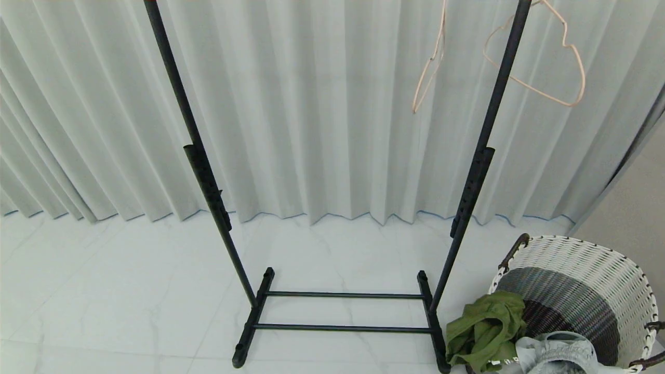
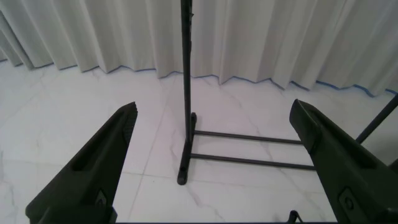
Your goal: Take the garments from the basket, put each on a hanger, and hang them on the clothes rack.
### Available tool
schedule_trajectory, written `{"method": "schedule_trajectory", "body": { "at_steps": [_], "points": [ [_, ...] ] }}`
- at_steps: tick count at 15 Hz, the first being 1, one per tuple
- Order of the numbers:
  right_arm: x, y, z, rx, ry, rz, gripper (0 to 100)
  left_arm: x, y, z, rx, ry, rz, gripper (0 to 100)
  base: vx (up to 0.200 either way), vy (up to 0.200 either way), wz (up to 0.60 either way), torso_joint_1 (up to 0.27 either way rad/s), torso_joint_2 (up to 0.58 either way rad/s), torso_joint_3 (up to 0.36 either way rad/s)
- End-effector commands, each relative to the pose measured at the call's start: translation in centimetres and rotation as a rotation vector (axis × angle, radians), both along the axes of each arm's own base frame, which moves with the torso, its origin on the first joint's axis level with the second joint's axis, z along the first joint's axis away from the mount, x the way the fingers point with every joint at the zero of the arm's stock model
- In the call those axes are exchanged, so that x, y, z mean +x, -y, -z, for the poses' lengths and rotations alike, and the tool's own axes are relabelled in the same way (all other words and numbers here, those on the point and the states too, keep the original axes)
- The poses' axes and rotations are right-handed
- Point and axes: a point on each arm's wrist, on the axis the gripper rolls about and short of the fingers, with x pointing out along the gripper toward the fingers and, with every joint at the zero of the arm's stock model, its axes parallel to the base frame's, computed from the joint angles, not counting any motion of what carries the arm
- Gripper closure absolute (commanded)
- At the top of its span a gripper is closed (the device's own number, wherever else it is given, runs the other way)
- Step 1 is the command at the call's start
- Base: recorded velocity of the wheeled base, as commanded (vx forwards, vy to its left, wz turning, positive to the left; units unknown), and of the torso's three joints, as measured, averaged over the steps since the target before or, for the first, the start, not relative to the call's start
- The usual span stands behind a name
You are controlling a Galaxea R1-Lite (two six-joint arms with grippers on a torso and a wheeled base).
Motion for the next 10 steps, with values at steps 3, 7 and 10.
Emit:
{"method": "schedule_trajectory", "body": {
  "at_steps": [3, 7, 10],
  "points": [
    [0.0, 0.0, 0.0, 0.004, 0.001, 0.001, 0, 0.0, 0.0, 0.0, 0.000, 0.001, 0.000, 0, 0.200, 0.000, 0.00, -0.001, 0.00, 0.002],
    [0.0, 0.0, -0.1, -0.007, 0.006, 0.001, 0, 0.0, 0.0, 0.0, 0.000, 0.001, 0.000, 0, 0.000, 0.000, 0.00, 0.000, 0.00, 0.000],
    [-0.5, -0.1, -4.3, 0.011, 0.088, -0.090, 0, 0.0, 0.0, 0.0, -0.007, -0.001, 0.000, 0, 0.000, 0.000, 0.00, 0.000, 0.00, 0.000]
  ]
}}
